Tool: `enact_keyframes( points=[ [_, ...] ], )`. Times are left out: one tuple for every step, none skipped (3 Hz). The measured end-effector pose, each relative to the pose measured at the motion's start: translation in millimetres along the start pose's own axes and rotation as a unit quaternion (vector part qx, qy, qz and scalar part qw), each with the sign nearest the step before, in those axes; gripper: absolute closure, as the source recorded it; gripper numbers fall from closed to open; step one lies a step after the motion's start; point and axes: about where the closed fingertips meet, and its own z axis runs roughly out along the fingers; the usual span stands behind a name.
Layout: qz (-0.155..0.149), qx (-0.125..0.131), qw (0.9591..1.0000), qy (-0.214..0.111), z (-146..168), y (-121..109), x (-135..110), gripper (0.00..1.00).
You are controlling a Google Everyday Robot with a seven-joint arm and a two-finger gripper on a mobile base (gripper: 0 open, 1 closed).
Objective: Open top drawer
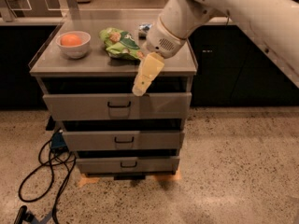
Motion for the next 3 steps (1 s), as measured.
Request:
enact_keyframes(
  points=[
    [-0.024, 0.022, 0.9989, 0.035, -5, 4, -8, 0.0],
    [-0.013, 0.019, 0.998, 0.059, 19, 12, -3, 0.0],
    [0.023, -0.002, 0.9942, 0.105, 98, 25, 40, 0.0]
  ],
)
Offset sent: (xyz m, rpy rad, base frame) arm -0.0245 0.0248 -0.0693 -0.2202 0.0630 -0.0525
